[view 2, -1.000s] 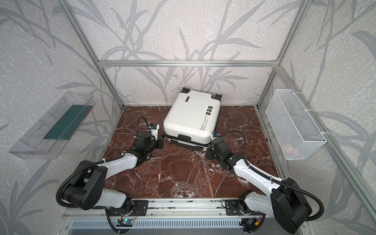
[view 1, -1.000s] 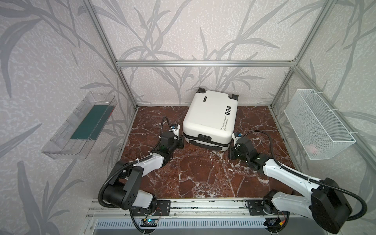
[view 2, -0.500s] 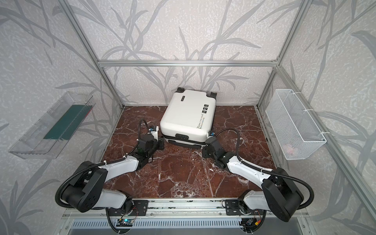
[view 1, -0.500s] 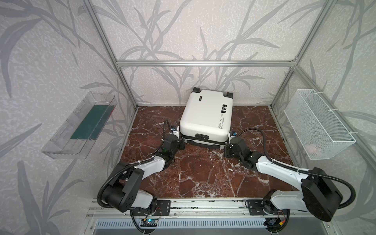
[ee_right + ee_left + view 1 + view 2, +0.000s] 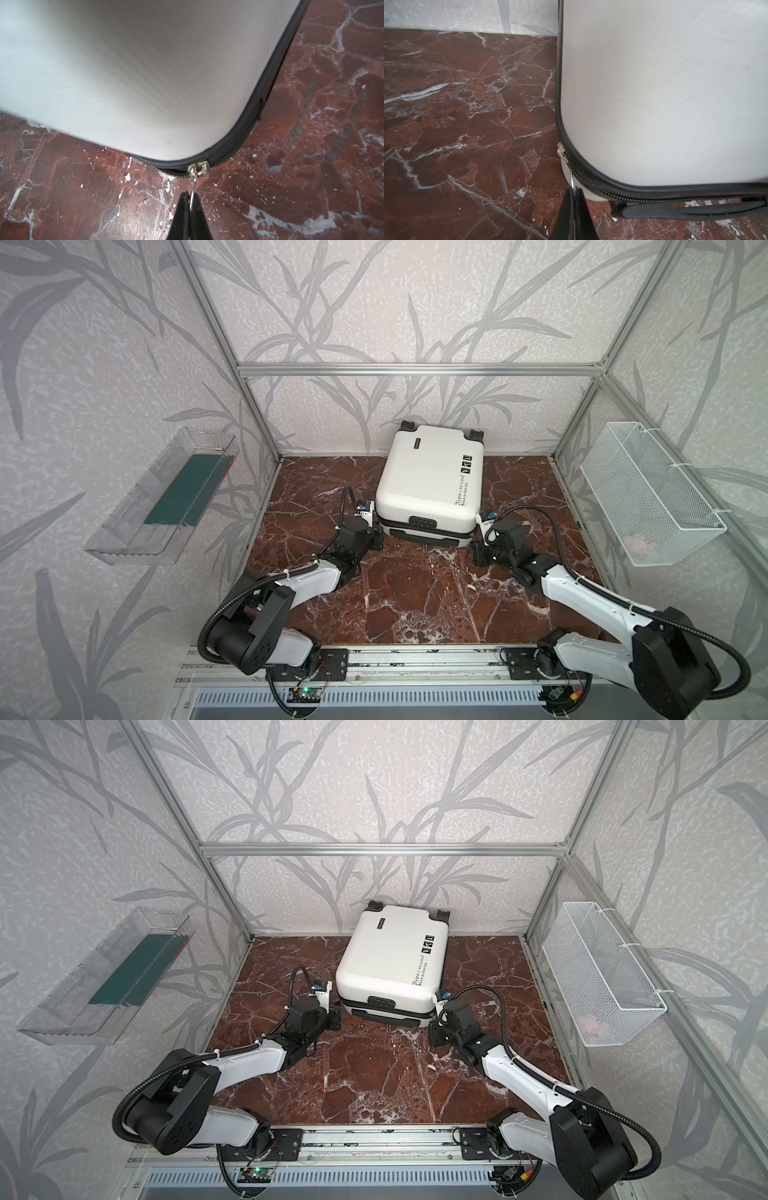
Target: Pack the luggage
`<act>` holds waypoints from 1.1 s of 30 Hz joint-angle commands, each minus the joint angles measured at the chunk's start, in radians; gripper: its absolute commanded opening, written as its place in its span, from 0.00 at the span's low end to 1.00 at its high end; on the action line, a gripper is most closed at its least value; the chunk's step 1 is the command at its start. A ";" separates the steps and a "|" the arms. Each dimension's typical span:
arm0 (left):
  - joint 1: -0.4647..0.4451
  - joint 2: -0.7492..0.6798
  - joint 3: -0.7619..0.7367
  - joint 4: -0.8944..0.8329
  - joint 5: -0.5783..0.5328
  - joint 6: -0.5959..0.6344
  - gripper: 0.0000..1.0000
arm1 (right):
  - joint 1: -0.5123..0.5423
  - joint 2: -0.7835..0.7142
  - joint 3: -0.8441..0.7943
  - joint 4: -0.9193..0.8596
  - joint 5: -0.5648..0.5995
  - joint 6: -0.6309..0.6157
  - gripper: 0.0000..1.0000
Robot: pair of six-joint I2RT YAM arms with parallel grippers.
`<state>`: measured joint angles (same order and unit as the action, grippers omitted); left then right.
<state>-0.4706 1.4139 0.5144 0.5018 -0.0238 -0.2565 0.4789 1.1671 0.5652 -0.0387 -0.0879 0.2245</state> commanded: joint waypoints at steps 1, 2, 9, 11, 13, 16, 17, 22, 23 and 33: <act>-0.055 0.010 0.025 0.032 0.196 0.039 0.00 | 0.029 -0.038 0.001 0.029 -0.204 -0.144 0.00; -0.055 0.014 0.028 0.028 0.199 0.041 0.00 | 0.030 -0.048 0.003 0.027 -0.213 -0.163 0.00; -0.055 0.029 0.041 0.029 0.212 0.039 0.00 | 0.029 -0.072 0.021 0.040 -0.298 -0.173 0.00; -0.056 0.030 0.041 0.035 0.217 0.036 0.00 | 0.034 -0.052 0.025 0.064 -0.346 -0.144 0.00; -0.057 0.031 0.041 0.035 0.223 0.034 0.00 | 0.061 -0.038 0.029 0.087 -0.363 -0.122 0.00; -0.056 0.027 0.043 0.028 0.217 0.038 0.00 | 0.118 -0.033 0.066 0.035 -0.355 -0.155 0.00; -0.056 0.026 0.043 0.026 0.214 0.042 0.00 | 0.122 -0.036 0.074 0.013 -0.353 -0.162 0.00; -0.051 0.034 0.054 0.012 0.181 0.067 0.00 | 0.121 -0.089 0.094 -0.117 -0.207 -0.188 0.00; -0.045 0.038 0.057 0.014 0.178 0.070 0.00 | 0.119 -0.094 0.092 -0.129 -0.177 -0.189 0.00; 0.047 0.085 0.144 -0.029 0.234 0.077 0.00 | 0.116 -0.118 0.096 -0.259 -0.097 -0.251 0.00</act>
<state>-0.4091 1.4845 0.6025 0.4580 0.0280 -0.2127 0.5724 1.0786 0.6262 -0.2745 -0.1150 0.0212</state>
